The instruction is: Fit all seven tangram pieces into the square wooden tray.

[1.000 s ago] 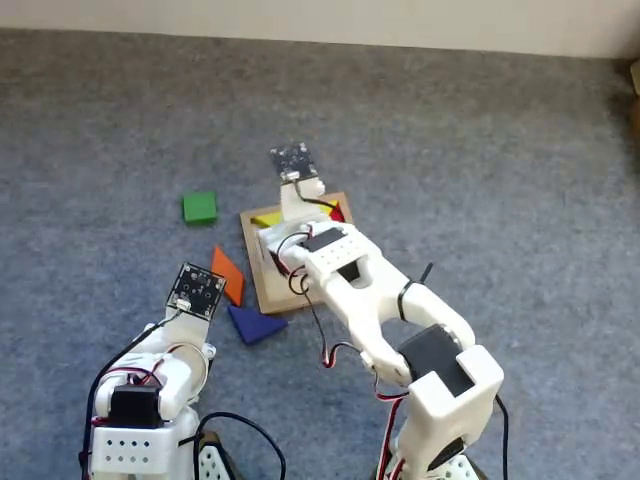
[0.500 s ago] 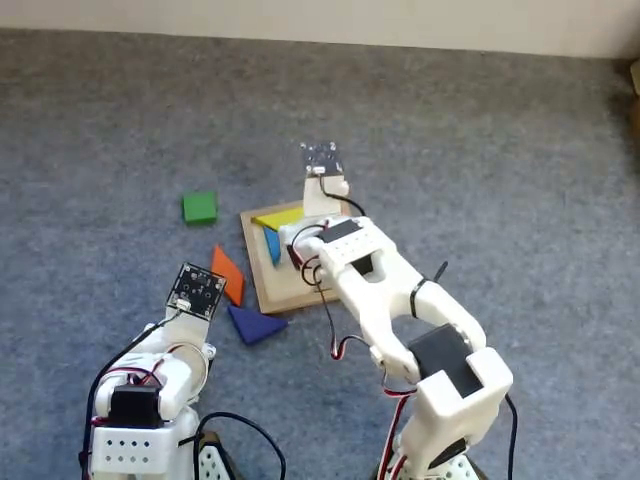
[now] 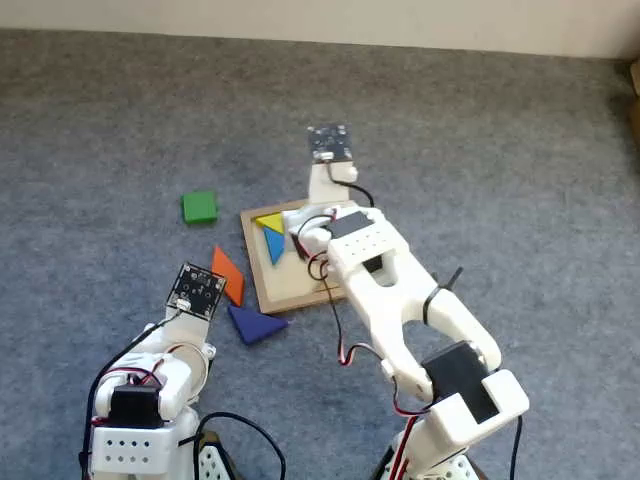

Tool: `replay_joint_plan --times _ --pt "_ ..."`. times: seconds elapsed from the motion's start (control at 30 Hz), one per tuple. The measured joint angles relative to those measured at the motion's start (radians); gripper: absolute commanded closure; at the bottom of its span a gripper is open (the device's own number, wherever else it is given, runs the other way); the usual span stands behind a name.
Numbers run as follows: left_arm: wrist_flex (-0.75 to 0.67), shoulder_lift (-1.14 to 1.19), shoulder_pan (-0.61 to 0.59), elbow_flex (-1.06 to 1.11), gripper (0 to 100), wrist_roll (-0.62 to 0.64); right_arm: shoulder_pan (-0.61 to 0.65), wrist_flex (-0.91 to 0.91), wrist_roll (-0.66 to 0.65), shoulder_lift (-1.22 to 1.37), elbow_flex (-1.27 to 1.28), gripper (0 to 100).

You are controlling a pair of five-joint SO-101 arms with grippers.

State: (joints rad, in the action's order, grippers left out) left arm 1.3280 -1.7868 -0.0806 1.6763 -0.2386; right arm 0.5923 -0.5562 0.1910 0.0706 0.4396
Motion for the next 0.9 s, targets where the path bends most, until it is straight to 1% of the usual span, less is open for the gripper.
replay_joint_plan --times 0.07,0.13,0.47,0.63,0.73,0.9 --pt "0.0 0.0 0.0 0.0 99 0.0 0.026 0.041 -0.074 0.002 0.0 98.6" --pt "0.0 0.0 0.0 0.0 99 0.0 0.041 0.071 -0.115 0.026 0.0 98.6" --pt "0.0 0.0 0.0 0.0 99 0.0 0.046 0.204 -0.137 0.172 0.0 98.6" --pt "0.0 0.0 0.0 0.0 99 0.0 0.046 0.21 -0.137 0.178 -0.002 98.6" --pt "0.0 0.0 0.0 0.0 99 0.0 0.046 0.18 -0.143 0.176 -0.003 98.6" --pt "0.0 0.0 0.0 0.0 99 0.0 0.032 0.121 -0.236 0.175 -0.021 98.7"
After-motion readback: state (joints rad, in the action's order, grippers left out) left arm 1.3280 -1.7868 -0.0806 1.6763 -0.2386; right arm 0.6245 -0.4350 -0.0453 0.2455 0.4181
